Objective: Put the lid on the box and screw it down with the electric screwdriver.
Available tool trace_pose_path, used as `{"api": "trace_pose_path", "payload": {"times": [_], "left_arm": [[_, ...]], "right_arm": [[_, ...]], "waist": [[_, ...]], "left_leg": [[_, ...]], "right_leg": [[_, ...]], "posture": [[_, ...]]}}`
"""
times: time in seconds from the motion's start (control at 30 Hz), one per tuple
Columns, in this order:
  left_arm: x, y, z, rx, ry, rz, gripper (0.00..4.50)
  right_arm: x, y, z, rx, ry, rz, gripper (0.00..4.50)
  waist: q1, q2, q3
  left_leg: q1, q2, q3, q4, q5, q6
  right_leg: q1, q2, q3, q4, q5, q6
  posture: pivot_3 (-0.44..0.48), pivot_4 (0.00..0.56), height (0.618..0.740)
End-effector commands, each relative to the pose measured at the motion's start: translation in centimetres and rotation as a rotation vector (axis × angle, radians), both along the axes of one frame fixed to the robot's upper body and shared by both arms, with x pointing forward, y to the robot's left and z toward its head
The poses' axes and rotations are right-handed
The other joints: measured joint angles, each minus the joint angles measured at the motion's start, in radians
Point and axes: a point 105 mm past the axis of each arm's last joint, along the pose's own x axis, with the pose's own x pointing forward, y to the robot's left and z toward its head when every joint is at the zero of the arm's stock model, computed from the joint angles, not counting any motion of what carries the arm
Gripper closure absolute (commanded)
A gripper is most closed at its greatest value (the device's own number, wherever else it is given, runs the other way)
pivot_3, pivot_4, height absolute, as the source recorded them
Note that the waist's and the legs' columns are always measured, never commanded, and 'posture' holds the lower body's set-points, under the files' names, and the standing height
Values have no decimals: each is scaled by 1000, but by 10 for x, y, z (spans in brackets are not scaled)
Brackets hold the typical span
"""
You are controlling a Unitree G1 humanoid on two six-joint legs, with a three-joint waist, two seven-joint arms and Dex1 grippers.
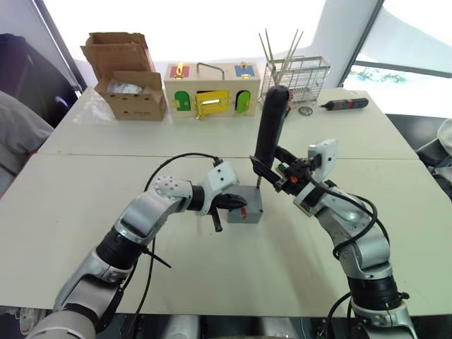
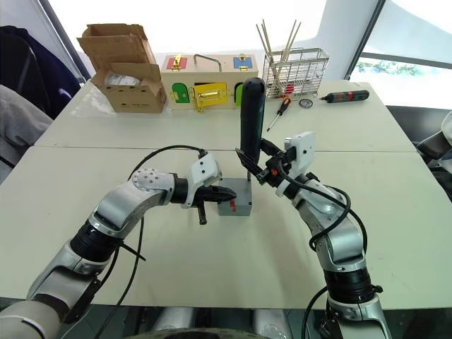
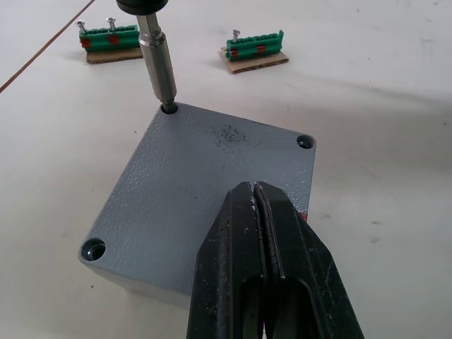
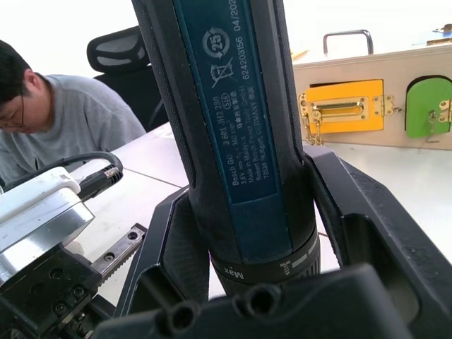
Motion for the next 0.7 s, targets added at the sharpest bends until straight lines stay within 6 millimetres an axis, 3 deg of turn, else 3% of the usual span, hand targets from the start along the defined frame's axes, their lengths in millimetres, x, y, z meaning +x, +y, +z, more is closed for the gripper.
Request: {"api": "trace_pose_path", "payload": {"times": [0.03, 0.7], "left_arm": [[-3, 6, -23, 61, 70, 26, 4500], [-3, 6, -24, 61, 70, 28, 4500]], "right_arm": [[-3, 2, -57, -65, 220, 0, 2618], [-3, 0, -62, -81, 227, -23, 2618]], "waist": [[0, -1, -2], [-1, -3, -9]], "left_leg": [[0, 0, 0, 0, 0, 0], [0, 0, 0, -5, -2, -3]], "right_leg": [[0, 0, 0, 0, 0, -1], [-1, -4, 0, -3, -5, -9]], "posture": [[0, 150, 740], [0, 150, 740]]}}
